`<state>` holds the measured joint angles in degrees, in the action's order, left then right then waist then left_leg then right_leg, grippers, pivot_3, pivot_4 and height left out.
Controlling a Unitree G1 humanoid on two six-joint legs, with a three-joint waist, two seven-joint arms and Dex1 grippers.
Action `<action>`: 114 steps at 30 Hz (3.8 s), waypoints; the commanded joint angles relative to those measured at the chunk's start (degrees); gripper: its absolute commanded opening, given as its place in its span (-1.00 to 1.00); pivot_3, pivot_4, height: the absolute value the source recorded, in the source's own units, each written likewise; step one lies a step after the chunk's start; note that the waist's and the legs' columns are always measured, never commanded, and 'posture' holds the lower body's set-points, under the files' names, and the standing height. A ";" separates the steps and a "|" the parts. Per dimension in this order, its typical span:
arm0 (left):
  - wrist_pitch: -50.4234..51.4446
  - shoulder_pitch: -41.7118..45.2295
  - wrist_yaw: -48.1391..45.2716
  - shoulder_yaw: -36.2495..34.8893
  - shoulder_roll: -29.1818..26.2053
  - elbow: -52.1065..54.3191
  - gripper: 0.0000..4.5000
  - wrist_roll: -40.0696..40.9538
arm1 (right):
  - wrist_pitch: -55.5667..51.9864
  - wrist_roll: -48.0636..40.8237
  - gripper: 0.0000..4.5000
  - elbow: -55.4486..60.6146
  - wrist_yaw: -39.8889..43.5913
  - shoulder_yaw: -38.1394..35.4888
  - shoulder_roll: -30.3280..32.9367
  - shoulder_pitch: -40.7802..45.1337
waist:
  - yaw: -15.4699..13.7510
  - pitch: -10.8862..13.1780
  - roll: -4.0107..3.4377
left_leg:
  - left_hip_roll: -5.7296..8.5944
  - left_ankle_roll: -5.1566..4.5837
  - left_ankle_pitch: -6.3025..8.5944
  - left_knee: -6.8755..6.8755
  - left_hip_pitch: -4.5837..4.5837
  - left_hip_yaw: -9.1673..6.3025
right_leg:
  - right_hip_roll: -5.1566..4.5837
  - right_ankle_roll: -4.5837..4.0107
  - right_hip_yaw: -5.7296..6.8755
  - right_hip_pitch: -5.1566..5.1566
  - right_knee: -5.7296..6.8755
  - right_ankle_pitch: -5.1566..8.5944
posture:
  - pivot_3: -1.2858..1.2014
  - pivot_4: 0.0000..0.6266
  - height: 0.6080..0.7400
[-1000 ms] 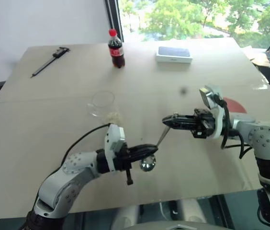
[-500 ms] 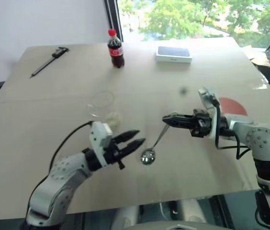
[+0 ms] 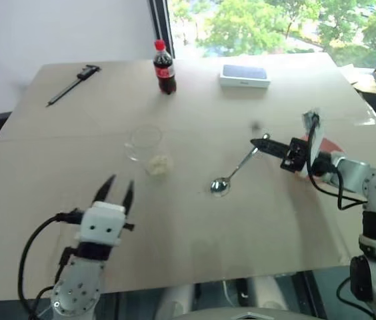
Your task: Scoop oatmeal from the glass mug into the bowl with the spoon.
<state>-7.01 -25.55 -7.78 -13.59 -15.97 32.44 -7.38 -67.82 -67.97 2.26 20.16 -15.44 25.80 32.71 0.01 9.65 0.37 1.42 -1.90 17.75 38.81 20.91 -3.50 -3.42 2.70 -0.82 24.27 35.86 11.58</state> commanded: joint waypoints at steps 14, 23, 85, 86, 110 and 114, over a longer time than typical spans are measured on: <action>0.15 21.42 -10.84 -5.48 -7.48 -22.33 -0.23 17.55 | 3.97 2.13 -1.00 1.79 -7.71 -2.01 -5.18 3.95 | 0.65 0.00 -0.01 | 0.00 0.01 0.00 0.01 0.15 0.03 | 0.25 0.10 -0.02 0.16 0.04 -0.07 | 0.03 -0.52 1.00; -1.19 28.37 -14.42 -2.70 -9.66 -30.03 -0.23 17.18 | 4.30 1.53 -1.00 2.84 -9.65 -2.88 -5.86 4.11 | 0.71 -0.01 -0.01 | 0.01 0.09 -0.04 0.01 0.42 0.08 | 0.25 0.10 -0.08 0.47 0.11 -0.07 | 0.03 -0.52 1.00; -0.86 52.43 -20.89 13.47 -4.47 -44.16 -0.99 12.30 | 12.08 20.25 -1.00 7.29 7.19 18.23 2.50 23.22 | 0.82 -0.03 0.00 | 0.23 0.35 -0.21 0.51 1.13 0.19 | 0.16 0.10 -0.26 1.41 0.93 -0.09 | 0.03 -0.52 1.00; -0.58 52.86 -21.00 13.62 -4.57 -43.97 -0.99 12.25 | 13.44 22.22 -1.00 7.96 8.49 20.08 2.90 22.96 | 0.83 -0.03 0.01 | 0.23 0.35 -0.22 0.51 1.13 0.18 | 0.16 0.10 -0.25 1.41 0.93 -0.09 | 0.03 -0.52 1.00; 0.48 56.45 -23.17 16.77 -5.49 -42.79 -0.99 8.12 | 7.58 30.76 -1.00 8.58 12.04 22.34 -5.53 17.52 | 0.78 -0.03 0.01 | 0.28 0.44 -0.27 0.55 1.13 0.08 | 0.10 0.10 -0.21 1.42 0.95 -0.09 | 0.03 -0.52 1.00; 0.16 56.45 -23.09 16.95 -5.26 -43.28 -0.99 7.93 | -0.73 28.02 -1.00 4.70 4.51 13.22 -10.96 20.75 | 0.81 -0.03 0.01 | 0.28 0.45 -0.27 0.54 1.12 0.09 | 0.09 0.10 -0.23 1.42 0.98 -0.09 | 0.03 -0.52 1.00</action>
<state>-6.03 29.41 -31.24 3.28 -21.05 -12.83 1.03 -65.44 -37.07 7.19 27.14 1.94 16.11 50.87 0.83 9.61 0.38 1.70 -1.44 17.48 39.36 22.03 -3.41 -3.34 2.81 -1.05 25.70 36.85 11.49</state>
